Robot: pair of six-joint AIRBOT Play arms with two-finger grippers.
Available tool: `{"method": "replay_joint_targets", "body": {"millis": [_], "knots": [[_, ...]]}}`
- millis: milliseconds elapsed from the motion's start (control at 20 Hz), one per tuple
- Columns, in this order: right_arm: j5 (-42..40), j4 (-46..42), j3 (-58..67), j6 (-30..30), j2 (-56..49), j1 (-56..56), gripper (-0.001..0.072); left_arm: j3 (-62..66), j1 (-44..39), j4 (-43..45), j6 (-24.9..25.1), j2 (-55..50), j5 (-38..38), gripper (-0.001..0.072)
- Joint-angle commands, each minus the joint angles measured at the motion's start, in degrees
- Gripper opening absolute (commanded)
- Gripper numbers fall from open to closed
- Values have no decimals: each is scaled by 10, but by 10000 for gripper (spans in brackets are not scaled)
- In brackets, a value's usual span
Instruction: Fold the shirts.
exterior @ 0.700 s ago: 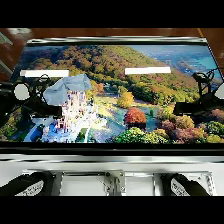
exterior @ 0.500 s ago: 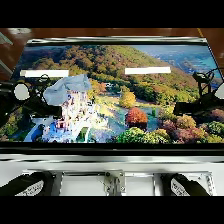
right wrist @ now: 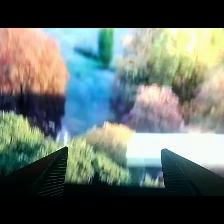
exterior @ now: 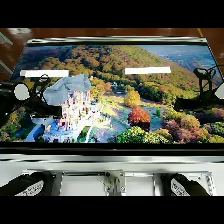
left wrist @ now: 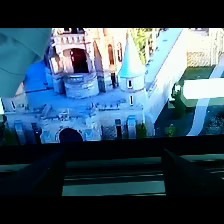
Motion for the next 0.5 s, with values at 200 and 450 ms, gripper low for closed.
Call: {"method": "replay_joint_targets", "body": {"millis": [200, 450], "knots": [[-263, 58, 0, -10, 0, 0, 691, 0, 0, -8, 0, -3, 39, 689], [-239, 213, 0, -7, 1, 0, 692, 0, 0, -15, -1, -22, 58, 689]]}}
